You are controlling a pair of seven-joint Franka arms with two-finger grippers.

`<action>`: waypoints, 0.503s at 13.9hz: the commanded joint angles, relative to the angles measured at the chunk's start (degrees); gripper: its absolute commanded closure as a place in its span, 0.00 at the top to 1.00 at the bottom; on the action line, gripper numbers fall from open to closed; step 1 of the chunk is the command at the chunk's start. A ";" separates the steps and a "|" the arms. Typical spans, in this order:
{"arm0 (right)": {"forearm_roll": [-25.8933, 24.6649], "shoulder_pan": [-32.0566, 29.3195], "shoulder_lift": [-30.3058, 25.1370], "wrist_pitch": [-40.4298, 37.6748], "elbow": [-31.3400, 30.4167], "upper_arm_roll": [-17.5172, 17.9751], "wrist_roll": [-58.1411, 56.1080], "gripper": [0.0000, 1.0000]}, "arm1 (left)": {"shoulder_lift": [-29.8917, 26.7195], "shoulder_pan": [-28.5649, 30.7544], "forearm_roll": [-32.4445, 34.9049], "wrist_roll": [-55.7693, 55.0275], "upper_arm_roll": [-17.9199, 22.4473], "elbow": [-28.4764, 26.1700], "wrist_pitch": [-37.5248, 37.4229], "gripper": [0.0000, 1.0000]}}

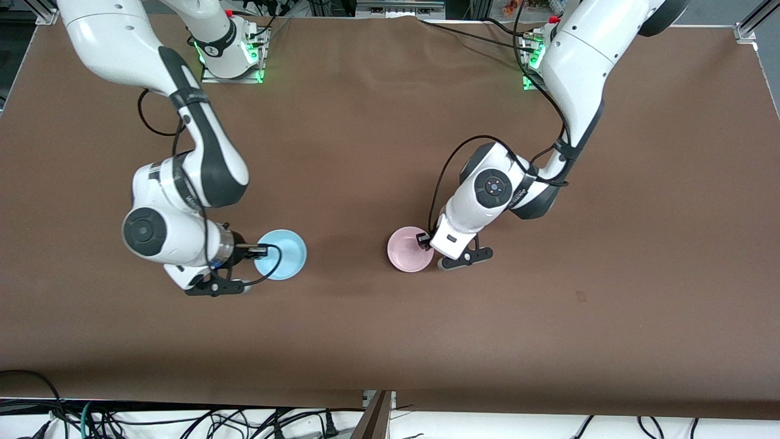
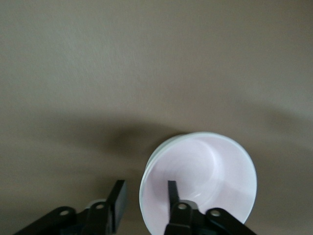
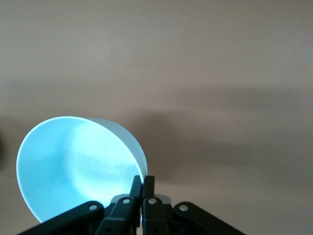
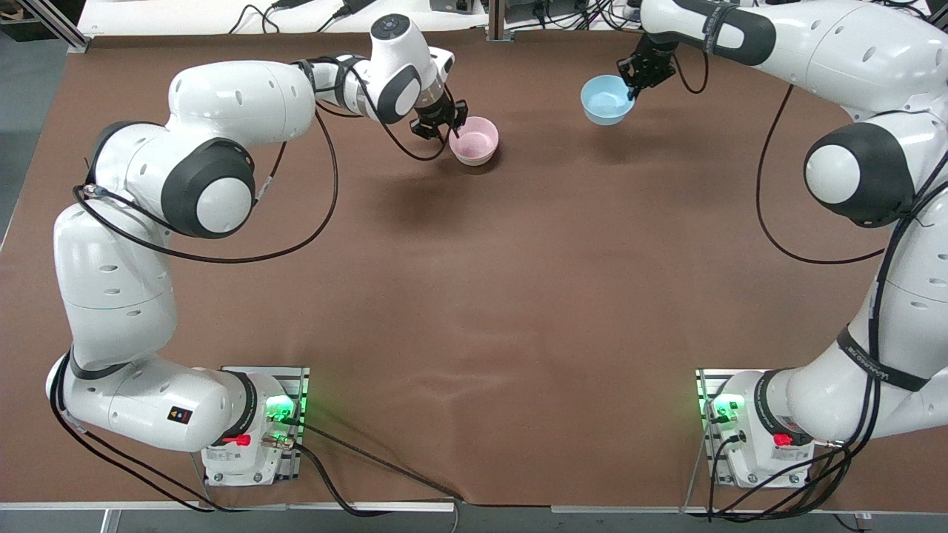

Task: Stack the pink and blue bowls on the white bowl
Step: 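Carry the blue bowl over the pink bowl while the left gripper withdraws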

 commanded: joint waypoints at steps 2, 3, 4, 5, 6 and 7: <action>0.41 3.39 0.30 -1.12 1.95 0.55 7.29 0.00 | -5.53 4.73 -1.18 -0.33 -0.03 0.65 -8.81 1.00; 0.41 4.97 0.56 -0.95 2.91 1.16 11.23 0.00 | -7.20 6.14 -1.09 -0.16 0.15 0.65 -11.01 1.00; 0.41 6.64 1.00 -0.60 3.97 1.34 14.93 0.00 | -9.13 7.89 -1.00 1.32 0.41 0.65 -14.07 1.00; 0.41 8.74 1.87 -0.16 5.02 1.34 18.27 0.00 | -11.32 10.17 -0.74 4.30 0.67 0.65 -17.24 1.00; 0.41 10.68 3.01 1.06 6.25 1.34 21.70 0.00 | -13.26 12.28 -0.65 8.07 1.28 0.65 -20.05 1.00; 0.41 12.52 4.50 2.64 7.48 1.43 25.65 0.00 | -15.19 14.13 -0.74 12.63 2.94 0.65 -22.26 1.00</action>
